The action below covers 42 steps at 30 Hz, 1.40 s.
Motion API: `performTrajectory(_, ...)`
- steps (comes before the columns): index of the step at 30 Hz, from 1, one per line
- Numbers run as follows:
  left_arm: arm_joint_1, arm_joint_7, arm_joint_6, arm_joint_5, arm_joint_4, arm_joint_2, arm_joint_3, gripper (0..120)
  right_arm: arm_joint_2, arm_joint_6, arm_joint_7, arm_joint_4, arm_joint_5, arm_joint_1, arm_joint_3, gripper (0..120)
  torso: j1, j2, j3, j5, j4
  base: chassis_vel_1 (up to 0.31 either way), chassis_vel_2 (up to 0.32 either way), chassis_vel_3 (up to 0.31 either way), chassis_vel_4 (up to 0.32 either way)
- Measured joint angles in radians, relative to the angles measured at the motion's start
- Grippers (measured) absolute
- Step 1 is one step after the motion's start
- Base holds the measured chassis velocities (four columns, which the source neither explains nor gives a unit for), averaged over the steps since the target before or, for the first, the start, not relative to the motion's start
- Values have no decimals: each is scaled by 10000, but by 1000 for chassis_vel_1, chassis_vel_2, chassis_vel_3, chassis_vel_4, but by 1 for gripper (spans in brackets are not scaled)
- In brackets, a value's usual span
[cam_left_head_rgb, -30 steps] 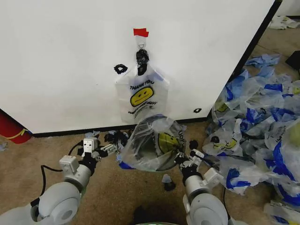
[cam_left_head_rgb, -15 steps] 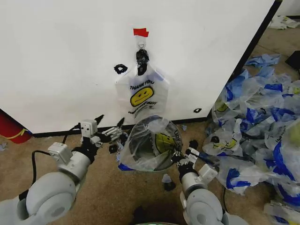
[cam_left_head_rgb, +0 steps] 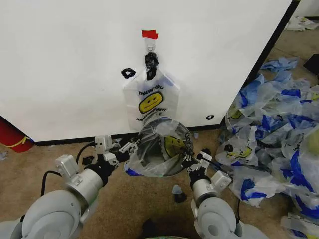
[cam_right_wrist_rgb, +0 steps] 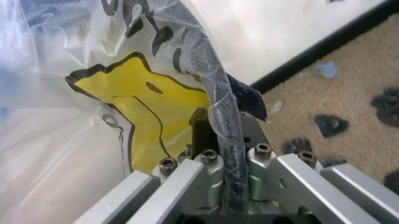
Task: Pick up the garbage bag from the wall and place it over the trash bin.
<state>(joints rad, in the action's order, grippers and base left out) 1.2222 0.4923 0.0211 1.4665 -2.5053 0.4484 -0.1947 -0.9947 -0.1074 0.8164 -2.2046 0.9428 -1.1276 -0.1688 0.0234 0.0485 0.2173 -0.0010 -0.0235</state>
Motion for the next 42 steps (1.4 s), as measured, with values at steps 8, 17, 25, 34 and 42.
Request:
performTrajectory(8, -495, -272, 12, 983, 25, 57, 302, 0, 176, 0, -185, 52, -600, 194, -220, 0, 0, 0, 0, 2, 0, 0, 0, 0, 0)
performTrajectory(17, -1160, -300, 21, 2164, 37, 168, 1089, 0, 236, 132, -169, 163, -981, 701, -538, 0, 0, 0, 0, -1, -2, 0, 0, 0, 0)
performTrajectory(25, -1761, -291, 76, 2334, 46, 506, 2166, 0, 422, 363, -105, 227, -1672, 1202, -1263, 0, 0, 0, 0, 1, 0, 0, 0, 0, 0)
performTrajectory(34, -2121, -141, 239, 2567, 129, 1002, 2635, 0, 851, 698, -562, 449, -3045, 1444, -1846, 0, 0, 0, 0, 0, -1, 0, 0, 0, 0)
performTrajectory(42, -2431, -14, 318, 2475, 974, 1809, 3211, 0, 1035, 829, -696, 482, -3699, 1621, -2264, 0, 0, 0, 0, 0, 0, 0, 0, 0, 0)
